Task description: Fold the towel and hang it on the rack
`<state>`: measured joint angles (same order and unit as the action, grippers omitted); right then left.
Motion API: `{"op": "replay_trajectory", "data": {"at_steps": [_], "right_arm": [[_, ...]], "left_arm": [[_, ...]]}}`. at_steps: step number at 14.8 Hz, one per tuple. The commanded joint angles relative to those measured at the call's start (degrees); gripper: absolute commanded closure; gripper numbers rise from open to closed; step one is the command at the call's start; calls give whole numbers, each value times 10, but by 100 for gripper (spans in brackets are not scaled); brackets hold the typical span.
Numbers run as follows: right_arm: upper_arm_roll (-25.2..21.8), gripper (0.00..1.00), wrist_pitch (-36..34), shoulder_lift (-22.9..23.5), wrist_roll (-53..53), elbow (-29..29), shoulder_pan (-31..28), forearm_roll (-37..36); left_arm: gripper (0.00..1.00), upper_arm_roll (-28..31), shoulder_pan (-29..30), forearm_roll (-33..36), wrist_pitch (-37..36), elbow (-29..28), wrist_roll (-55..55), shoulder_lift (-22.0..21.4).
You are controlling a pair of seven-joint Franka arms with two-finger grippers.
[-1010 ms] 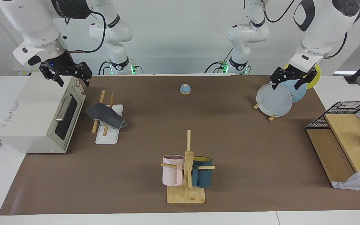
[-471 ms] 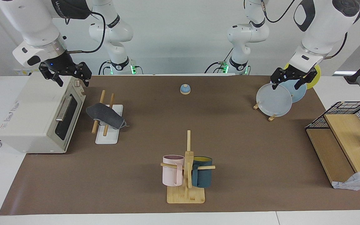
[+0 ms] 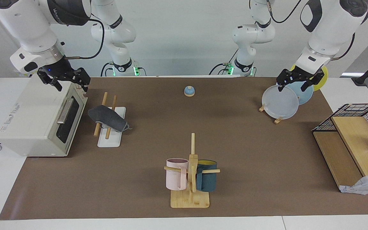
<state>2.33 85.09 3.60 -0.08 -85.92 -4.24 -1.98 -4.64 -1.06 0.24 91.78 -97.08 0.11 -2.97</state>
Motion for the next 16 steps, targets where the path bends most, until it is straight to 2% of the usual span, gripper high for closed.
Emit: {"op": "replay_trajectory", "data": {"at_steps": [1,16], "right_arm": [[4,0,34,-19,5,-41,-9,-8],[4,0,38,-24,8,-50,-9,6]], "left_arm": [[0,3,-2,11,6,-6,4,-8],[0,3,-2,11,6,-6,3,-8]]}}
